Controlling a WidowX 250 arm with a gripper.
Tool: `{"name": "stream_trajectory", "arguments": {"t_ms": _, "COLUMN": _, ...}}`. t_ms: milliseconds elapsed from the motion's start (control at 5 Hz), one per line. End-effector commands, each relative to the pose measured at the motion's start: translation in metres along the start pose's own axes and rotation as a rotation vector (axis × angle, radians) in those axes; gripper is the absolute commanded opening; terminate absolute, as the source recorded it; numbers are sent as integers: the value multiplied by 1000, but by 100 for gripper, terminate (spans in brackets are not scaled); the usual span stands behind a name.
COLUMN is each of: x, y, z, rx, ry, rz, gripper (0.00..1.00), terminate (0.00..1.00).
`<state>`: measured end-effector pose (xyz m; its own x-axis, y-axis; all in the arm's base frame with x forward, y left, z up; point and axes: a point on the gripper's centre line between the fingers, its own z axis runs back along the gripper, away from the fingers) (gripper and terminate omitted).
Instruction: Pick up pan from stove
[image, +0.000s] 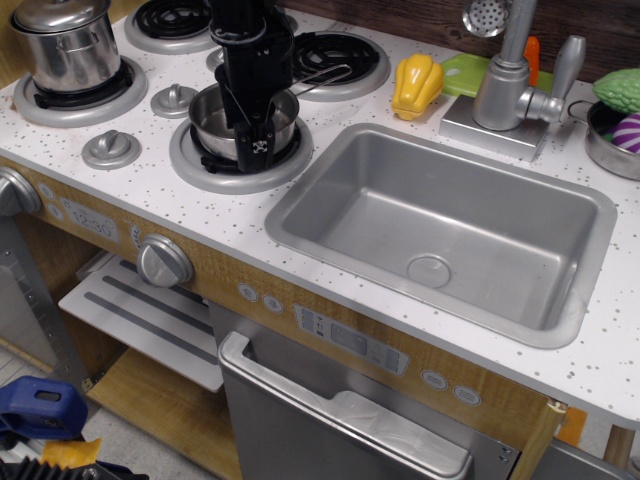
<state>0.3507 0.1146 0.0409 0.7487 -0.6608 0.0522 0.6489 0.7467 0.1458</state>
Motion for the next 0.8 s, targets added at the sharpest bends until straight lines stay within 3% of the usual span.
{"name": "stream_trajectory", "arguments": {"t_ms": 0, "x": 3, "y": 14, "z": 9, "rx": 40, "ry": -35, "rz": -8, "gripper": 100, "terminate": 0}}
{"name": "stream_trajectory", "arguments": {"t_ms": 200, "x": -1, "y": 15, "z": 3, "rx": 28, "ry": -37, "rz": -11, "gripper": 100, "terminate": 0}}
{"name": "stream_trajectory", "arguments": {"t_ms": 400, "x": -7, "y": 18, "z": 5, "rx": 40, "ry": -21, "rz": -19, "gripper": 0, "terminate": 0}}
{"name": "stream_trajectory", "arguments": {"t_ms": 600, "x": -11, "y": 20, "z": 3, "rx": 49, "ry": -16, "rz": -25, "gripper": 0, "terminate": 0}}
